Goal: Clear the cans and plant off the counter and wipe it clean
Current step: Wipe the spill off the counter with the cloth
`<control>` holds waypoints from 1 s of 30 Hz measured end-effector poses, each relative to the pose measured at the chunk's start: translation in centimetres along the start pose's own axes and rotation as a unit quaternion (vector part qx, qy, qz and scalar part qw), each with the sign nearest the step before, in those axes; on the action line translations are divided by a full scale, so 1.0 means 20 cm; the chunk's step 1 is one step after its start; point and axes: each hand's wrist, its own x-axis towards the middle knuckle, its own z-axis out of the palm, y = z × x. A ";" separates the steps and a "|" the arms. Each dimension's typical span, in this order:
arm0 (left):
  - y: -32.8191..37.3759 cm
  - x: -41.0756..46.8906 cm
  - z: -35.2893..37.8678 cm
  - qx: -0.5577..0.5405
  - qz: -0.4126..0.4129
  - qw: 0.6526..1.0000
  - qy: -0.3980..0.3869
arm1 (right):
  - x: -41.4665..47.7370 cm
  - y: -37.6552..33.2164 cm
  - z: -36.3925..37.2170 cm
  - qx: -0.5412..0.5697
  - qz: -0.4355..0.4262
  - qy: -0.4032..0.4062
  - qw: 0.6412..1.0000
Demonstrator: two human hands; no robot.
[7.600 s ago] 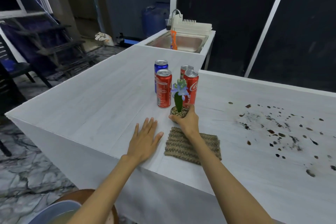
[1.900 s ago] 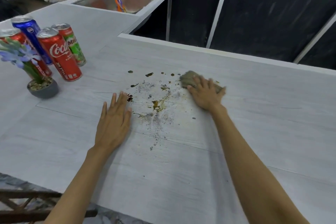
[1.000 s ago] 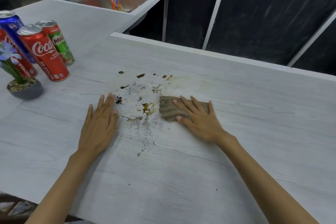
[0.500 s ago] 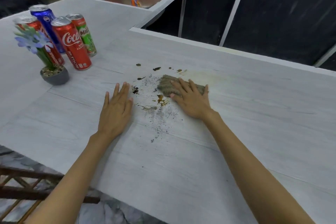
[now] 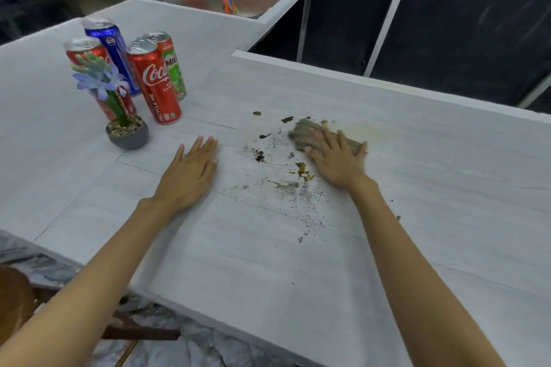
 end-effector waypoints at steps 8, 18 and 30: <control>-0.05 0.00 0.03 0.004 0.056 0.998 0.021 | -0.41 0.20 0.01 0.003 -0.006 -0.004 1.000; -0.06 0.01 0.03 0.014 0.067 0.997 0.032 | -0.23 -0.38 0.12 -0.003 0.010 0.014 1.000; -0.06 0.01 0.03 0.022 0.076 0.997 0.013 | -0.33 -0.10 0.05 0.043 0.204 0.030 0.978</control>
